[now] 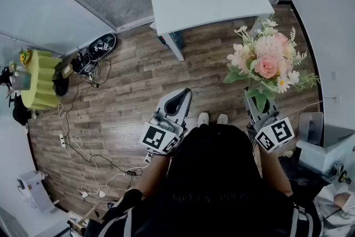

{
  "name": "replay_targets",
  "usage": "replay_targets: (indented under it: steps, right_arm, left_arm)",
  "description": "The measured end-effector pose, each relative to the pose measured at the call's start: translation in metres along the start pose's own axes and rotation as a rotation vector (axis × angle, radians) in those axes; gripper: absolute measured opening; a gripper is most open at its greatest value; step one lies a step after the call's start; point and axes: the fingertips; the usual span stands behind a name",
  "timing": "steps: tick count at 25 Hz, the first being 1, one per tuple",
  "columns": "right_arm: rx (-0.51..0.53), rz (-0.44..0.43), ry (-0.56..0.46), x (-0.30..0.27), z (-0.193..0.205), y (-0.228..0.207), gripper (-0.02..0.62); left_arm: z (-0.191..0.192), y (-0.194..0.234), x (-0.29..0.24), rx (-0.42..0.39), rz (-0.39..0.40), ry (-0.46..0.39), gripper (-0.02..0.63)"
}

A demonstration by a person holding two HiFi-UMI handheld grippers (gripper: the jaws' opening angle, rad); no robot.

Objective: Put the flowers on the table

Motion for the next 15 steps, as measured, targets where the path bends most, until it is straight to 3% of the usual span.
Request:
replay_targets:
  steps: [10,15]
  right_arm:
    - [-0.081,-0.086,-0.002,0.011,0.003,0.005,0.041]
    - [-0.04,-0.098,0.005,0.022,0.012,-0.012,0.041]
  left_arm:
    - [0.002,-0.019,-0.008,0.011,-0.007,0.012,0.018]
    - [0.006,-0.03,-0.011,-0.007,-0.031,0.027,0.018]
Point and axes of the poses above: the fingertips, and each gripper's own axes: x backward along the fingers, y to its left, z out of its underside, and after that the axes turned 8 degrees about -x, right-handed
